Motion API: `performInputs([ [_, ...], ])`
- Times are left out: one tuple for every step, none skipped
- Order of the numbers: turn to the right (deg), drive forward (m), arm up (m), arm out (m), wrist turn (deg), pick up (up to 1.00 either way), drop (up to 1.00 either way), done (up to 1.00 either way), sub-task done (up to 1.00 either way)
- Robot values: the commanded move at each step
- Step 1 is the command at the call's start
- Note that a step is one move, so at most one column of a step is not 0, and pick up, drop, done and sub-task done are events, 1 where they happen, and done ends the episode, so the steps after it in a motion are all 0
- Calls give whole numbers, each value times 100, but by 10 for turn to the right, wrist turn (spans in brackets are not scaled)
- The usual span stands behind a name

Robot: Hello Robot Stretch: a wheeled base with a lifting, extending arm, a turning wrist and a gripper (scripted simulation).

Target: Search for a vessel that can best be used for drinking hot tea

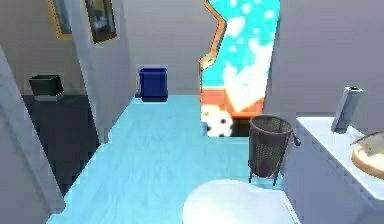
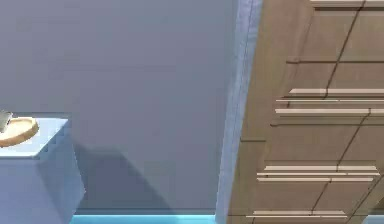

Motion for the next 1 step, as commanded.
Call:
performInputs([
  [-450,0,0,0,0,0,0,0,0],
])
